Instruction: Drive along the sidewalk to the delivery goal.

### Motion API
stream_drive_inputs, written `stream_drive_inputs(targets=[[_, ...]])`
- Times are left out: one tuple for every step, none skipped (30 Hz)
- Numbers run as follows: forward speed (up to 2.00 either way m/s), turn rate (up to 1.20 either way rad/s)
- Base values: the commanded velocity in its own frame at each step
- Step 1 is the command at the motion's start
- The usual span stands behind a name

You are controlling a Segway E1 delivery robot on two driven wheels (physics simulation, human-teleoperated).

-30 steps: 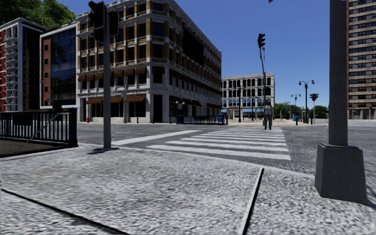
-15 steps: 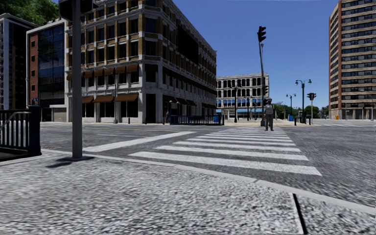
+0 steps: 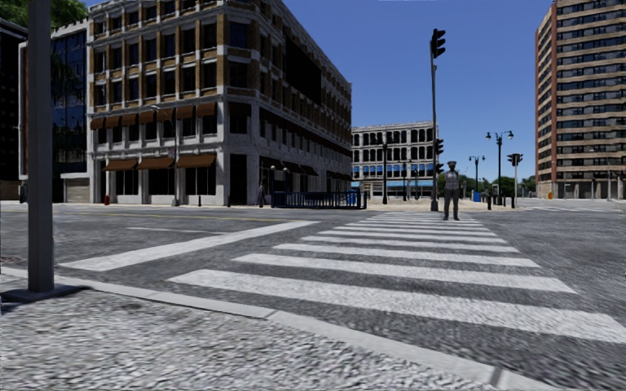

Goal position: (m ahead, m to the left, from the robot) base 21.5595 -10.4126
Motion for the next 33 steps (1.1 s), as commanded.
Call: stream_drive_inputs(targets=[[2.0,-0.47],[2.0,-0.47],[2.0,-0.47],[2.0,-0.47],[2.0,-0.47],[2.0,-0.47],[2.0,-0.47],[2.0,-0.47],[2.0,-0.34],[2.0,-0.18],[2.0,-0.18],[2.0,-0.06],[2.0,0.0],[2.0,0.0],[2.0,0.0],[2.0,0.0],[2.0,0.0],[2.0,0.0],[2.0,0.0],[2.0,0.0],[2.0,0.0],[2.0,0.0],[2.0,0.0],[2.0,0.0],[2.0,0.0],[2.0,0.0],[2.0,-0.19],[2.0,-0.19],[2.0,-0.45],[2.0,-0.67],[2.0,-0.72],[2.0,-0.73],[2.0,-0.61]])
